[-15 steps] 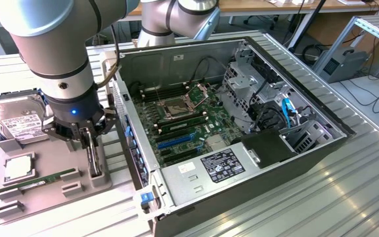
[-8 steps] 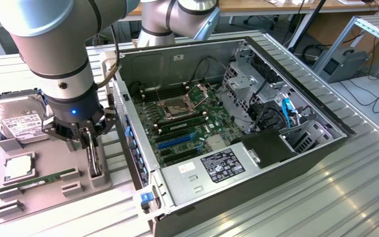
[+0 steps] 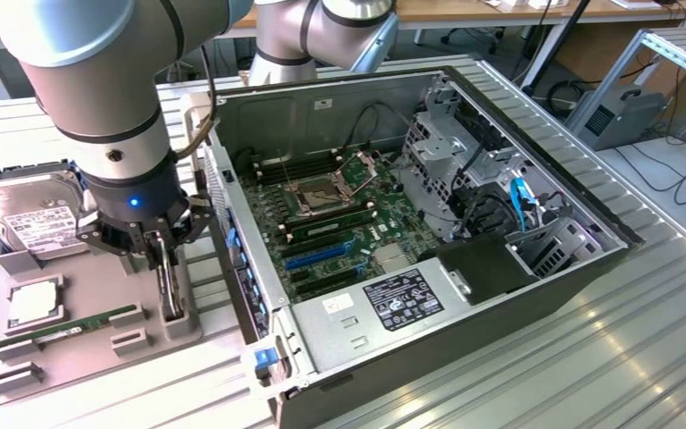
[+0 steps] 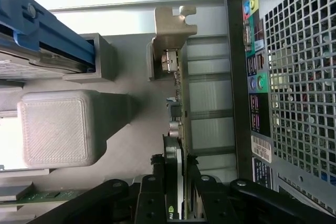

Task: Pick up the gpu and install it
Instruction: 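Pick up the gpu and move the gpu toward the slot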

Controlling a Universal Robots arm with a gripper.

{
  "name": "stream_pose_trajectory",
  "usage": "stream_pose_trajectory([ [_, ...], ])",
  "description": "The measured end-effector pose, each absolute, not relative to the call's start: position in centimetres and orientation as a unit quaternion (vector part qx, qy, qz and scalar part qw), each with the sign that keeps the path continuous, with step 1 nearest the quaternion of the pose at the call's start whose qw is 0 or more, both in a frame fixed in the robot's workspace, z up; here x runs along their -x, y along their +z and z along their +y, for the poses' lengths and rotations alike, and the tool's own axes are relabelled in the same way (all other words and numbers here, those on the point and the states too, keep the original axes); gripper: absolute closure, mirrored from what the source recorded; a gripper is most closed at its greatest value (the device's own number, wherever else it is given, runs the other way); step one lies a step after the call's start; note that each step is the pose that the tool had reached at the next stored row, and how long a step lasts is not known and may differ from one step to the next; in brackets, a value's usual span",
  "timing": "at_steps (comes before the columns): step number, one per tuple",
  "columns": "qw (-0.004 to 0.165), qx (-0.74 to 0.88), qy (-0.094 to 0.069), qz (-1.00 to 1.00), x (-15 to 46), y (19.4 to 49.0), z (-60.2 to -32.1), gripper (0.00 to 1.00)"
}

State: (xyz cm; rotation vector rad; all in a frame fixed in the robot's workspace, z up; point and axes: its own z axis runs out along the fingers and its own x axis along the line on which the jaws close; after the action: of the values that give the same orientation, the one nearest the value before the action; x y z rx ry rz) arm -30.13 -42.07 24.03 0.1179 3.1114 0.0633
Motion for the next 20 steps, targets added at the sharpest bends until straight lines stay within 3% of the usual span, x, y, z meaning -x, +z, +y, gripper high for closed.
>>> stream_pose_trajectory([
  [9, 0.014, -0.038, 0.02, 0.999, 30.1, 24.9, -42.1, 0.73],
  [20, 0.014, -0.038, 0.02, 0.999, 30.1, 28.8, -42.1, 0.73],
])
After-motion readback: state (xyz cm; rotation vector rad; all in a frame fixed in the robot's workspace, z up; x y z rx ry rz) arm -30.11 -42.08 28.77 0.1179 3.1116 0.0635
